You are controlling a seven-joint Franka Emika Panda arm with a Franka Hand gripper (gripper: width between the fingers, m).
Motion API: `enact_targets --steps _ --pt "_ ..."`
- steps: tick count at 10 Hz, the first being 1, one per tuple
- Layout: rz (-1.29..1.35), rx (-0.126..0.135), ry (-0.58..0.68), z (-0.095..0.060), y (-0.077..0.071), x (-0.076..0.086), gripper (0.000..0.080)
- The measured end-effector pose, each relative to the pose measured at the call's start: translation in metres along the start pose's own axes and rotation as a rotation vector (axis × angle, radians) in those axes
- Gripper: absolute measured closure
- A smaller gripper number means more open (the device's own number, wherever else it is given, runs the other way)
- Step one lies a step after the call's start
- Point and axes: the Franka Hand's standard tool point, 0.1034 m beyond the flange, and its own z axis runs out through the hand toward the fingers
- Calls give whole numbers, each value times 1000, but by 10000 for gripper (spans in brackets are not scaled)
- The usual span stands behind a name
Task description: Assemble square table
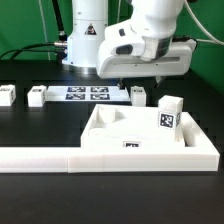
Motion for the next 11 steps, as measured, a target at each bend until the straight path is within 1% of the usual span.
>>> enact_targets --steps 1,2,3,7,8,11 --pt "1 1 -74 0 -1 1 150" --pt "1 -2 -116 2 -4 4 150" --pt "1 -2 -192 4 -4 -1 150" --pt "17 -1 -466 15 0 -3 150" --pt "19 -1 -487 18 1 0 150" --pt "22 -1 -480 22 3 1 150"
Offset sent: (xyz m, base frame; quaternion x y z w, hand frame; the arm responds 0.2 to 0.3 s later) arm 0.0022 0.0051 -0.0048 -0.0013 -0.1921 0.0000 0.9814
